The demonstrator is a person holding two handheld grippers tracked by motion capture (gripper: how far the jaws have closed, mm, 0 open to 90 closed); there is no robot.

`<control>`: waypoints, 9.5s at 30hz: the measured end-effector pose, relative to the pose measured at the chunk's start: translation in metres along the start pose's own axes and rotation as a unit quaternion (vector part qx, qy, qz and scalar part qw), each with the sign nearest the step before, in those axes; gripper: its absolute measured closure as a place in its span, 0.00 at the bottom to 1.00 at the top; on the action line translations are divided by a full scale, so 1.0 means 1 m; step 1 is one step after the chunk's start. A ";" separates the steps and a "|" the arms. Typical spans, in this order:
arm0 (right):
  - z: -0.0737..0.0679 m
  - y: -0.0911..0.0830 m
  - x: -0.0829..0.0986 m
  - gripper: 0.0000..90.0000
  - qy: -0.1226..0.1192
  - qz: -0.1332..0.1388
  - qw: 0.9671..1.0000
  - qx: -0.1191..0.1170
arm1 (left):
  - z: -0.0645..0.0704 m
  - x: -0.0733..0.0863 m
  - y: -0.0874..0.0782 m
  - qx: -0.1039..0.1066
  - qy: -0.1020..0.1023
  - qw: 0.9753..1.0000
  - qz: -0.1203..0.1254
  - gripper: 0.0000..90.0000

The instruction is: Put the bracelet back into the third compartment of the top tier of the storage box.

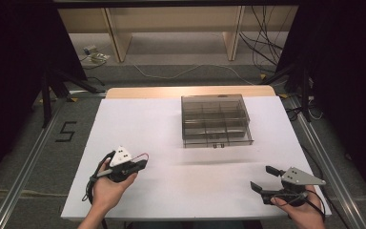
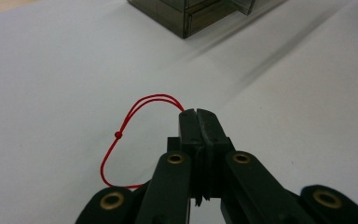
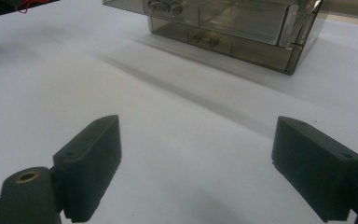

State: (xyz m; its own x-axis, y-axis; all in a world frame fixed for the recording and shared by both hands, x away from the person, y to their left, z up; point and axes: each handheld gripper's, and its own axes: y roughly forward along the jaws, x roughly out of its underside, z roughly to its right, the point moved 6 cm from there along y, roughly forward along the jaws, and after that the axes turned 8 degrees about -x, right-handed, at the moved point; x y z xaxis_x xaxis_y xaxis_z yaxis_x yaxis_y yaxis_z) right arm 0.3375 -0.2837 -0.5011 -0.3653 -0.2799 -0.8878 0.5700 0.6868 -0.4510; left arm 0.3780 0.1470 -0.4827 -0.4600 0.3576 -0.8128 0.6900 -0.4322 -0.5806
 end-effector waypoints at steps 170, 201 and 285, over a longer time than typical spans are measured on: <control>-0.001 0.001 0.000 0.18 0.002 0.001 1.000 -0.006 | 0.095 -0.132 0.056 0.065 0.081 0.991 0.081 1.00; -0.001 0.001 0.000 0.18 0.001 0.001 1.000 -0.006 | 0.111 -0.145 0.065 0.077 0.088 0.989 0.089 1.00; 0.000 0.000 0.001 0.18 0.002 0.001 1.000 -0.007 | 0.161 -0.178 0.106 0.111 0.114 0.983 0.093 1.00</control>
State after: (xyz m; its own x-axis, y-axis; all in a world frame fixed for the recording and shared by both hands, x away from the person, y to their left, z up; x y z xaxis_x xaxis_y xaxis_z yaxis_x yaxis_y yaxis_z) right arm 0.3371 -0.2836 -0.5019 -0.3670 -0.2762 -0.8882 0.5601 0.6968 -0.4481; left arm 0.4431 -0.0952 -0.4077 -0.1825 0.4197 -0.8891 0.5998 -0.6691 -0.4389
